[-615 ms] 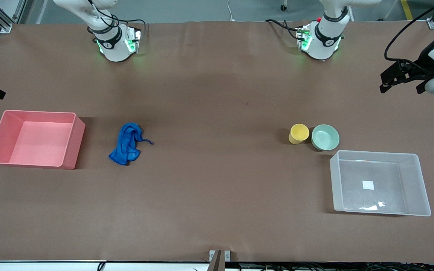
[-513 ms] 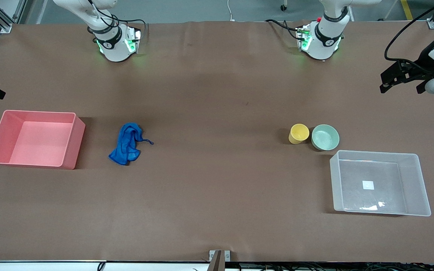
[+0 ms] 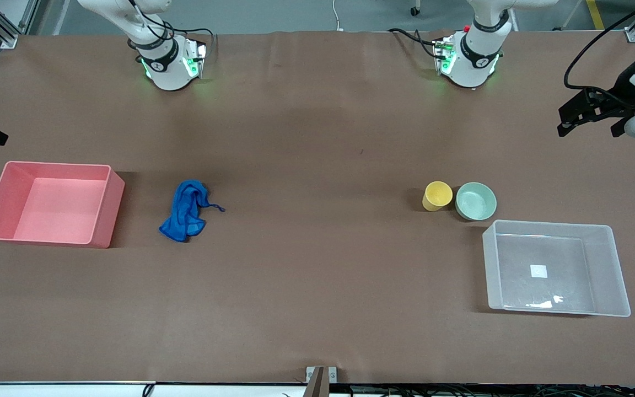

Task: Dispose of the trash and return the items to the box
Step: 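Grasp the blue cloth with the right gripper while the left gripper grasps the bowl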

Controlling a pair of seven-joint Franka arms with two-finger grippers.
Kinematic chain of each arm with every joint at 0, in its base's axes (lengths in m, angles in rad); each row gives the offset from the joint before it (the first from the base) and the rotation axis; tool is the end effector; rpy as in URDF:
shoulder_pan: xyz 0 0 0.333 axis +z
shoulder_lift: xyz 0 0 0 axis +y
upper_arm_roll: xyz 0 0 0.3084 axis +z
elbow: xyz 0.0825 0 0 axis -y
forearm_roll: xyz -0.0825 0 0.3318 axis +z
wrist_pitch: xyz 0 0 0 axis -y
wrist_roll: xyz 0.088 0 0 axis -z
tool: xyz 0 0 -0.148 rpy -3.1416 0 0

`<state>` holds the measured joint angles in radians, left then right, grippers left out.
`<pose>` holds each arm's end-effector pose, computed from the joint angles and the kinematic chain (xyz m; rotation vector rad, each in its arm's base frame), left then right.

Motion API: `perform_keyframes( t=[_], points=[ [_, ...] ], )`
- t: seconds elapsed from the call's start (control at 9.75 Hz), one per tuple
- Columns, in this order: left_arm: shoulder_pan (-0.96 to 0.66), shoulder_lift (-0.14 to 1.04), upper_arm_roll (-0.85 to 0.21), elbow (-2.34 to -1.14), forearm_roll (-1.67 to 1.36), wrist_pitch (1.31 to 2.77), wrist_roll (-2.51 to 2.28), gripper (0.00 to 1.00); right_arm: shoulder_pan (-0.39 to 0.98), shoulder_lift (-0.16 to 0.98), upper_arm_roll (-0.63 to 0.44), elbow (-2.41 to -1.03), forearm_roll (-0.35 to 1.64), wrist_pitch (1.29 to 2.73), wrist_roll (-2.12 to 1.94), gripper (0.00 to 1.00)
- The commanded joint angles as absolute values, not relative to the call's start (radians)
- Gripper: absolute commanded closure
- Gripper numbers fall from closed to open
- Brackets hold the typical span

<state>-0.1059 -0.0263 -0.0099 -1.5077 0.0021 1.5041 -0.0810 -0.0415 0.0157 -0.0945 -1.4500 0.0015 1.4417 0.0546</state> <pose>0.4856 -0.0562 0.6093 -3.1408 0.0544 -0.0358 0.4886 -0.0662 0.6069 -3.1262 0.2986 0.0375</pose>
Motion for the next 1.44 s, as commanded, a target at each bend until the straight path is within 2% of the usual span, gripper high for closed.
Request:
perform_keyframes(
  t=[0.0,0.21,0.31,0.51,0.62,0.82,1.03,1.13,1.33],
  points=[
    [-0.109,-0.029,-0.008,-1.567,0.023,1.506,-0.094,0.00,-0.052,0.018,-0.092,-1.440,0.021,1.431,0.046,0.00],
    [-0.110,-0.038,-0.005,-1.685,0.023,1.581,-0.094,0.00,-0.032,0.023,-0.057,-1.451,0.021,1.436,0.060,0.00],
    [-0.107,-0.061,-0.005,-1.777,0.023,1.671,-0.094,0.00,-0.031,0.034,0.021,-1.471,0.008,1.460,0.080,0.00],
    [-0.109,-0.092,0.014,-2.010,0.025,1.898,-0.094,0.00,-0.026,0.080,0.112,-1.593,0.003,1.569,0.190,0.00],
    [-0.109,-0.091,0.018,-2.107,0.025,2.014,-0.094,0.00,-0.025,0.103,0.136,-1.680,0.003,1.659,0.207,0.00],
    [-0.117,-0.046,0.052,-2.259,0.025,2.257,-0.094,0.00,-0.012,0.161,0.150,-1.874,0.003,1.928,0.235,0.00],
    [-0.115,0.050,0.054,-2.337,0.025,2.441,-0.081,0.00,-0.008,0.233,0.150,-2.058,0.000,2.217,0.235,0.00],
    [-0.114,0.111,0.057,-2.336,0.025,2.471,-0.077,0.00,-0.002,0.285,0.150,-2.118,0.000,2.346,0.233,0.00],
    [-0.112,0.220,0.058,-2.336,0.023,2.567,-0.077,0.00,0.005,0.392,0.150,-2.135,-0.002,2.410,0.233,0.00]
  ],
)
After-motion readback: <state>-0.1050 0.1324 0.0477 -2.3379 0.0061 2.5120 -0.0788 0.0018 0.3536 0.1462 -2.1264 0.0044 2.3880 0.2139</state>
